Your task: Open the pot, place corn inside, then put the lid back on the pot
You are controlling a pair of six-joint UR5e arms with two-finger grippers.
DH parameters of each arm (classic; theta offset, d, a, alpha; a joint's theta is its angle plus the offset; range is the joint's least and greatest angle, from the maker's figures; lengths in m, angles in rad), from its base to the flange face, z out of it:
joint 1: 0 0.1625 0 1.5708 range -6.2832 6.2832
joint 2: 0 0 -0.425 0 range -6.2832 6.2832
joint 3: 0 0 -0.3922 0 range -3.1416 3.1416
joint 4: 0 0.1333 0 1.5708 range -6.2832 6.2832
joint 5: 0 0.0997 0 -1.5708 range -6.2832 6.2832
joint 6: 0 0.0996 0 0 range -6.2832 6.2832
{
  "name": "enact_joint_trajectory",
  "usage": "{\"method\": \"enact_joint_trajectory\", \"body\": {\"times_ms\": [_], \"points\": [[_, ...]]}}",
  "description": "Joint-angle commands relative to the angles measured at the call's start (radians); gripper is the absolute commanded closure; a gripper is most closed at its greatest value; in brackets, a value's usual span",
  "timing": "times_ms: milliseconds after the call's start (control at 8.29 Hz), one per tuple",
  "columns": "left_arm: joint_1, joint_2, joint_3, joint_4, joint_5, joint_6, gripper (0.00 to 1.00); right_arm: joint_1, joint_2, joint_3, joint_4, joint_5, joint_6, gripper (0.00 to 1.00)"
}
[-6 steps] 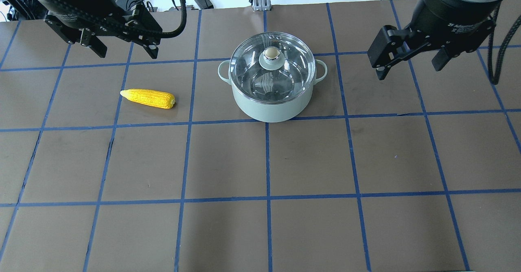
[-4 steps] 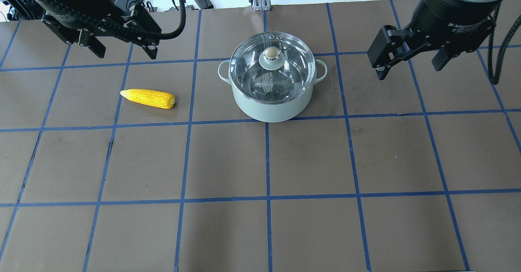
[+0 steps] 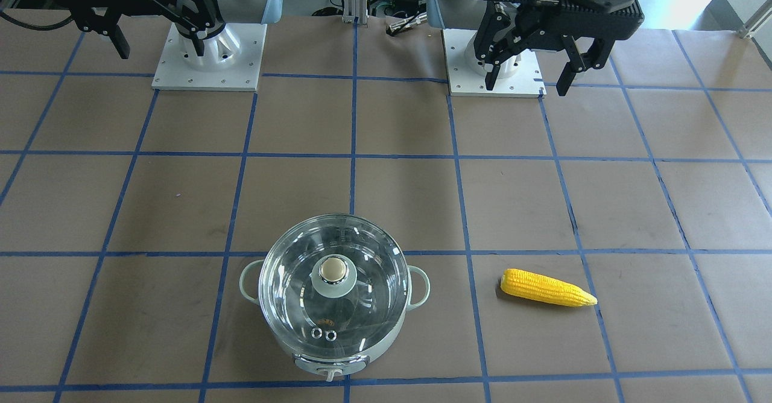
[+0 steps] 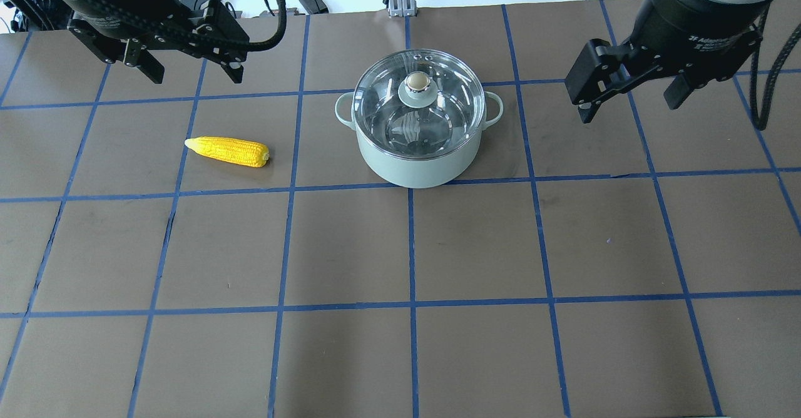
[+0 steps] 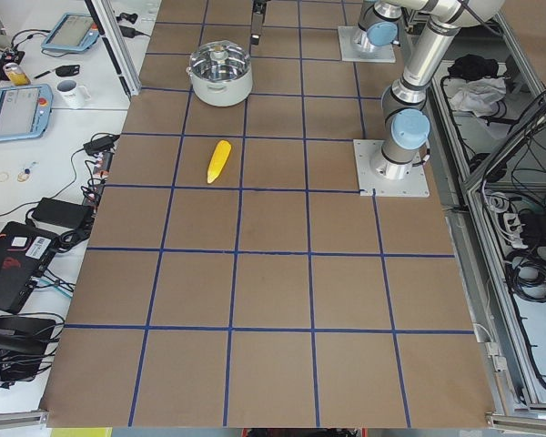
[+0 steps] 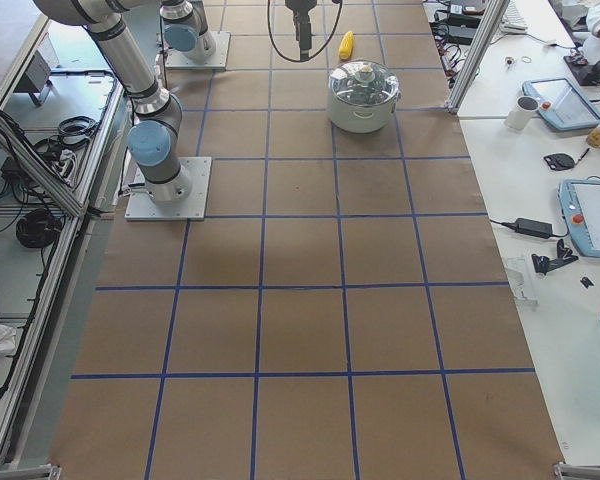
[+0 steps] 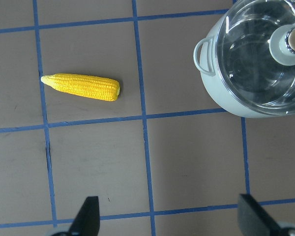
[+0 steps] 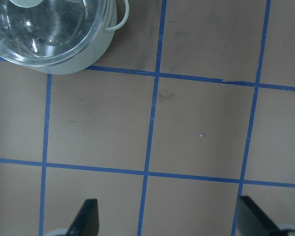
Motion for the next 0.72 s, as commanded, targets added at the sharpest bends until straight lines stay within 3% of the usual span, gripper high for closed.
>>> {"method": "enact_joint_trajectory", "body": {"times_ms": [0,362,482,603], "points": [[0.015,-0.06,0.002,0.033,0.011,-0.166,0.0,0.0,0.001,0.0,-0.001,0.0,0.0,0.0],[0.016,-0.137,0.002,0.074,0.025,-0.517,0.0,0.008,0.046,-0.009,-0.053,0.015,0.107,0.0],[0.016,-0.139,0.0,0.154,0.043,-0.705,0.0,0.026,0.101,-0.024,-0.064,0.017,0.243,0.0],[0.016,-0.137,-0.003,0.159,0.045,-0.864,0.0,0.076,0.2,-0.066,-0.171,0.029,0.283,0.0]]}}
